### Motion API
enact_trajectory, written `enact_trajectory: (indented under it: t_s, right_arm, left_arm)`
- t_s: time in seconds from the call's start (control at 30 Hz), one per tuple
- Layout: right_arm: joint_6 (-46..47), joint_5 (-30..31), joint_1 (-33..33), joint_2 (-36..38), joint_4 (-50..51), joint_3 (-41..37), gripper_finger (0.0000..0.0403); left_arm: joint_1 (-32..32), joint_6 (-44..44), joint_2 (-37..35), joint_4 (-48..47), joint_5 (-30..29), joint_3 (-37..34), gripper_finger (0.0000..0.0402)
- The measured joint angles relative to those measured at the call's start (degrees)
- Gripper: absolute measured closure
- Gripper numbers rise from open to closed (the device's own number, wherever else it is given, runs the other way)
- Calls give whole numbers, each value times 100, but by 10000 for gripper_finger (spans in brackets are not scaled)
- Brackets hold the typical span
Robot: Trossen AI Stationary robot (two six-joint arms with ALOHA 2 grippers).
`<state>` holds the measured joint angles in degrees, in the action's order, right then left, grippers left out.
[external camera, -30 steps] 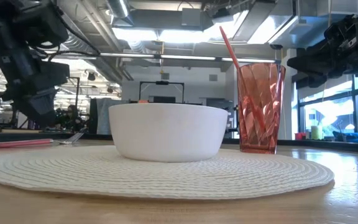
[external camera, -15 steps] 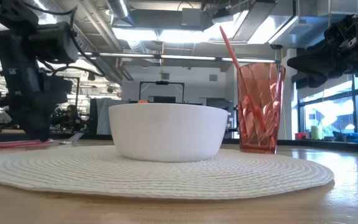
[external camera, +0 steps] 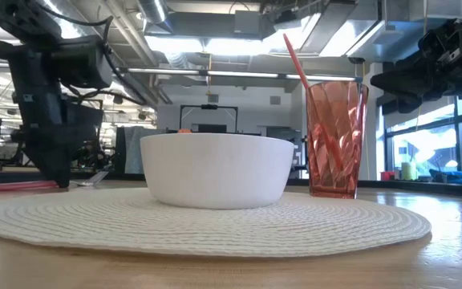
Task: Pick & Place Utensil
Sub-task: Put the pink fork into the white bowl on the mat
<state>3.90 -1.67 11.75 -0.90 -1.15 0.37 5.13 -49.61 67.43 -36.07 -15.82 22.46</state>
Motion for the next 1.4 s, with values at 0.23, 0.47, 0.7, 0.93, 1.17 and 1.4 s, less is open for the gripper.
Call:
enact_trajectory:
  t_s: [0.23, 0.47, 0.7, 0.93, 1.17, 1.4]
  right_arm:
    - [1, 0, 0, 1, 0, 1, 377]
    - [-2, 2, 0, 0, 0, 1, 377]
    - [-1, 9, 2, 2, 0, 0, 377]
    - [-4, 11, -1, 2, 0, -1, 377]
    - [-2, 7, 2, 1, 0, -1, 377]
    - [-2, 4, 2, 1, 0, -1, 377]
  left_arm:
    - [-4, 322, -4, 82, 116, -7, 363]
    - [-282, 556, 36, 54, -192, 139, 367]
    - [-951, 758, 47, -460, -1009, 994, 367]
    - [-1924, 749, 249, -1473, -1940, 2338, 367]
    - [-2562, 287, 1485, -3057, -2638, 3900, 367]
    - [-2906, 488, 3168, -3886, -2139, 5563, 367]
